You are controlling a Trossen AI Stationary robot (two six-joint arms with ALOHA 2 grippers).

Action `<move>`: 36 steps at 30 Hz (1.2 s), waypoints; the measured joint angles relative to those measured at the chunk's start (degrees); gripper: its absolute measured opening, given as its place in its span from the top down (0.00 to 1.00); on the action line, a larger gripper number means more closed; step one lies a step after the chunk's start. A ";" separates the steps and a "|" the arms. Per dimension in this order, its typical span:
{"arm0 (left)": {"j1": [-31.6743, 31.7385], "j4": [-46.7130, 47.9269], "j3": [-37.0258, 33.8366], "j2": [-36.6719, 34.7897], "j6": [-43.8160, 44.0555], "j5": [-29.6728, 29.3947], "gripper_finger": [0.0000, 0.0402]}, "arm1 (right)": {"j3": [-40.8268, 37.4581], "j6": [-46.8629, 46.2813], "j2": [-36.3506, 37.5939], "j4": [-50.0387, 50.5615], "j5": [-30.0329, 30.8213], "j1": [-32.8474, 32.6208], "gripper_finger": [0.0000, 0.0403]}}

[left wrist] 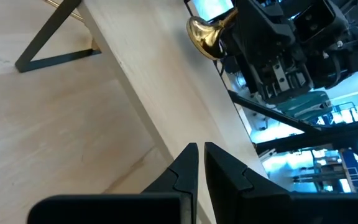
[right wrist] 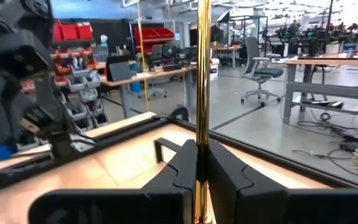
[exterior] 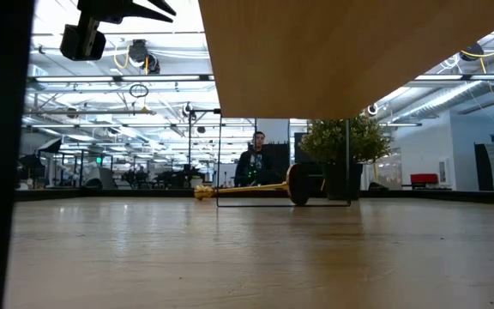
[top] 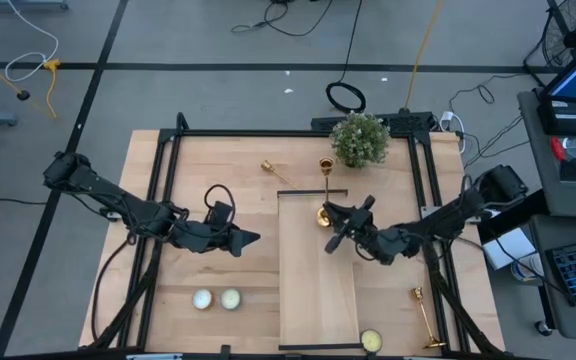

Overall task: Pick & Place candle stick holders
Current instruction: Put the top right gold candle holder on the shelf

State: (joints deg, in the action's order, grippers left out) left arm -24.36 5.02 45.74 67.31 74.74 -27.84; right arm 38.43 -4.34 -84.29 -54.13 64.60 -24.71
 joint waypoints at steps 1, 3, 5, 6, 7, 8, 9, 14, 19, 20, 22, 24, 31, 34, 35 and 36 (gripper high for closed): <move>0.00 0.00 0.00 0.00 0.00 0.02 0.92 | 0.02 0.43 -0.51 -0.76 0.07 -0.03 0.97; 0.00 0.00 0.00 0.00 -0.02 0.02 0.92 | 0.02 0.51 -1.33 -1.43 0.14 0.04 0.97; 0.00 0.00 0.00 0.00 -0.04 0.04 0.92 | 0.02 -0.42 -1.86 -1.57 1.06 0.22 0.97; 0.00 0.00 0.00 0.00 -0.07 0.06 0.92 | 0.02 -1.01 -1.93 -1.29 2.05 0.26 0.97; 0.00 0.00 0.00 0.00 -0.21 0.07 0.92 | 0.02 -1.38 -1.93 -0.94 3.12 0.26 0.97; 0.00 0.00 0.00 0.00 -0.33 0.07 0.92 | 0.02 -1.71 -1.93 -0.72 3.95 0.26 0.97; 0.00 0.00 0.00 0.00 -0.55 0.09 0.92 | 0.02 -1.85 -1.93 -0.65 4.63 0.26 0.97; 0.00 0.00 0.00 0.00 -0.69 0.20 0.92 | 0.02 0.35 -1.57 -1.20 6.17 0.26 0.97; 0.00 0.04 0.00 0.00 -0.70 0.22 0.92 | -2.03 -3.61 -1.61 -0.94 7.74 0.03 0.97; 0.00 0.02 0.00 0.00 -0.70 0.20 0.92 | -2.64 -4.23 -1.58 -1.17 8.35 -0.16 0.97; 0.00 0.01 0.00 0.00 -0.70 0.20 0.92 | -3.58 -4.67 -1.58 -2.02 9.64 -0.65 0.97; 0.00 0.00 0.00 0.00 -0.68 0.20 0.92 | -4.37 -4.75 -1.42 -3.32 10.44 -1.28 0.97; 0.02 0.00 0.00 0.02 -0.56 -0.46 0.92 | -4.81 -1.42 -1.43 -5.33 10.41 -2.40 0.96; 0.02 -0.02 0.00 0.02 -0.45 -0.63 0.92 | -4.81 -1.20 -1.43 -5.42 10.32 -2.40 0.95; 0.02 -0.02 0.00 0.02 -0.40 -0.66 0.92 | -4.81 -1.18 -1.43 -5.44 10.24 -2.40 0.94; 0.02 -0.04 0.00 0.02 -0.19 -0.66 0.92 | -4.81 -1.17 -1.43 -5.44 10.20 -2.40 0.94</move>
State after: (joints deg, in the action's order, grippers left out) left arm -24.34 4.98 45.74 67.33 74.55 -28.49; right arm 33.63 -5.51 -85.71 -59.57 74.79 -27.11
